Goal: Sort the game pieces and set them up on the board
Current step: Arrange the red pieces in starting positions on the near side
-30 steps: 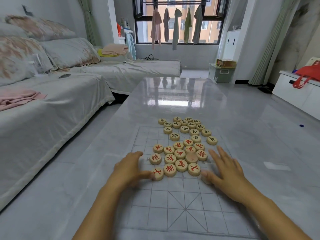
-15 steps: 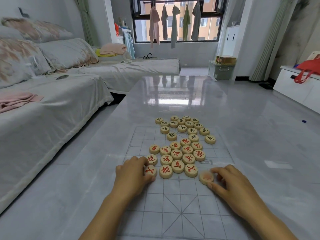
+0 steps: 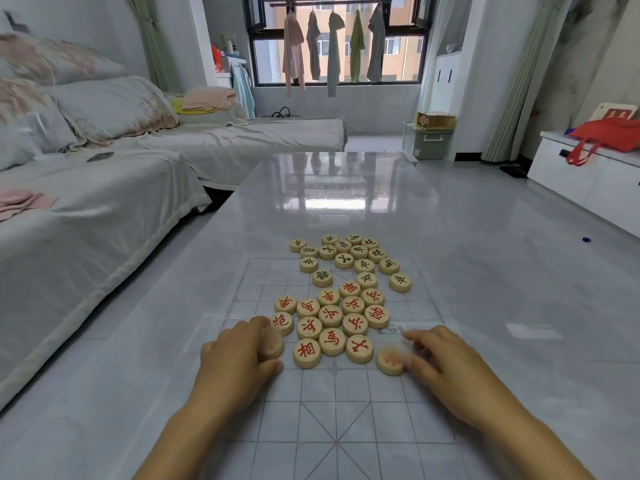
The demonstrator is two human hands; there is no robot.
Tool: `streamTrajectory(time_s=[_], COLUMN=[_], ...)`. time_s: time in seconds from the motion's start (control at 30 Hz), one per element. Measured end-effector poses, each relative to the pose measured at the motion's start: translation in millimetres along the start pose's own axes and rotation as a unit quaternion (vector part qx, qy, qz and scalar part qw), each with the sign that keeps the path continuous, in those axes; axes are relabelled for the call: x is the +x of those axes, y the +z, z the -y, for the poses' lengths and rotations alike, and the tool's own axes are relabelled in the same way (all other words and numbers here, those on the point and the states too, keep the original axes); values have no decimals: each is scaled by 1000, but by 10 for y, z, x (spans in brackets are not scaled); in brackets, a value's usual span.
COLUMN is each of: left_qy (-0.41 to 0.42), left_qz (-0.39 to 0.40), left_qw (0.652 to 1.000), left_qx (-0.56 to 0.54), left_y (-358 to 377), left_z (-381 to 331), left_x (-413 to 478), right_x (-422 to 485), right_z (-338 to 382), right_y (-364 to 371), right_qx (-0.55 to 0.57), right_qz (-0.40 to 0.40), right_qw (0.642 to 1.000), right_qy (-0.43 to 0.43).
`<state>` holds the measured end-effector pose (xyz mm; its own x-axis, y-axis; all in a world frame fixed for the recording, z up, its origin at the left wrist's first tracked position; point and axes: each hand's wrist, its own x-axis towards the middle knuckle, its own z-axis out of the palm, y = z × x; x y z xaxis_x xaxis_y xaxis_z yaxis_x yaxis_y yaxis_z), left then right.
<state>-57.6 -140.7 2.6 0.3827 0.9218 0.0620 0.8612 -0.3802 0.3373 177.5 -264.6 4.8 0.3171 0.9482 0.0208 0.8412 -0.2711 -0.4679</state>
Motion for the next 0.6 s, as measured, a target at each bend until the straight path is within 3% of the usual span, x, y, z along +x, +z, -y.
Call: streamTrajectory(time_s=[0.1, 0.3, 0.43, 0.6], left_qy=[-4, 0, 18, 58], left_qz=[20, 70, 85, 118], left_qw=[1000, 997, 996, 991], left_qx=[-2, -28, -30, -11], left_y=[-23, -95, -138, -198], left_z=[0, 6, 59, 134], left_x=[5, -49, -107, -215], right_x=[250, 684, 738, 235], right_z=[-13, 206, 272, 439], right_y=[-3, 142, 89, 16], right_qx=[2, -41, 4, 102], right_qz=[-28, -6, -6, -17], right_qw=[999, 997, 996, 994], right_qy=[37, 65, 94, 29])
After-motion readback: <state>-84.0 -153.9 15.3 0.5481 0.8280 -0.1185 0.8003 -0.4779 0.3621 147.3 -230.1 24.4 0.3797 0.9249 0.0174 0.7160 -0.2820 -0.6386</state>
